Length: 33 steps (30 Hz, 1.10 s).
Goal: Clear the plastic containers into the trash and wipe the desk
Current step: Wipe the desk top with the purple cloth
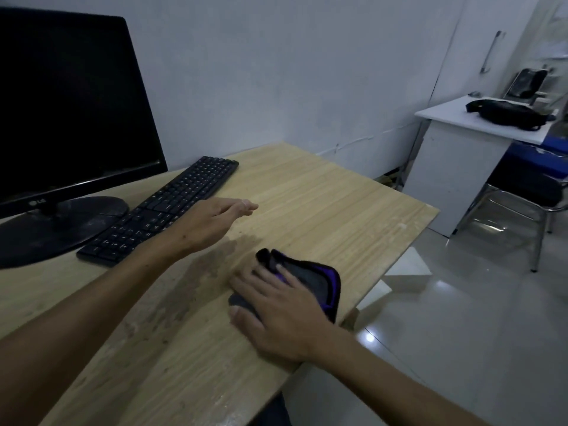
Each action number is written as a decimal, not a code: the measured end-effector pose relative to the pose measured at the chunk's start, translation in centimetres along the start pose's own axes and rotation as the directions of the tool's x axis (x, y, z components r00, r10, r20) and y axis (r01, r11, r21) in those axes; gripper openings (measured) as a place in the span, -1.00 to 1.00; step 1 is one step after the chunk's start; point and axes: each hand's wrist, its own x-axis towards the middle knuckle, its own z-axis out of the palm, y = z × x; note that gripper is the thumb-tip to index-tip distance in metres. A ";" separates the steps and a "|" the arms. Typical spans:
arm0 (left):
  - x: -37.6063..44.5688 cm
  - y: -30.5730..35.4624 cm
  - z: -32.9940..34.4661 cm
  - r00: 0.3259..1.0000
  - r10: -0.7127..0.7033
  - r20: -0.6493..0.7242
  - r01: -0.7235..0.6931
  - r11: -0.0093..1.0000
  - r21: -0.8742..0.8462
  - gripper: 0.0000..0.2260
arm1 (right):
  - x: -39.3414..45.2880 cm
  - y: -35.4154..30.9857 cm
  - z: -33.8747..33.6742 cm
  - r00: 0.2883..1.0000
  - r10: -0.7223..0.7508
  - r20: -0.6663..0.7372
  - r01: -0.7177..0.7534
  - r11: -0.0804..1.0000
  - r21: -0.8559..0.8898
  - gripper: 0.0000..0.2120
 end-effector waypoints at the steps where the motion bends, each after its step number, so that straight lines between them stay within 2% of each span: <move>1: 0.2 -0.2 0.1 1.000 -0.006 0.003 0.006 1.000 -0.006 -0.62 | -0.2 -1.3 0.3 0.999 -0.041 -0.005 0.041 0.999 0.028 -0.45; 5: 0.8 -0.8 0.0 0.999 -0.024 0.027 0.025 0.999 -0.032 -0.58 | -1.1 -5.8 1.3 0.987 -0.160 -0.032 0.163 0.975 0.154 -0.53; 10: 2.2 -1.2 0.9 0.998 -0.004 0.064 0.006 0.999 -0.037 -0.59 | -1.2 -3.0 1.8 0.994 -0.087 -0.068 0.094 0.990 0.101 -0.56; 18: 5.3 -1.0 4.6 0.995 0.020 0.098 -0.022 1.000 0.020 -0.63 | -0.6 9.1 -0.6 0.987 0.156 -0.030 -0.158 0.986 -0.057 -0.52; 24: 8.2 -0.9 6.6 0.991 0.013 0.132 -0.021 0.998 0.059 -0.66 | -0.2 19.8 -3.1 0.936 0.353 -0.007 -0.353 0.934 -0.055 -0.43; 33: 11.8 -0.5 8.9 0.986 0.047 0.158 -0.059 0.995 0.076 -0.65 | 1.8 31.7 -5.7 0.865 0.502 -0.012 -0.502 0.864 -0.045 -0.43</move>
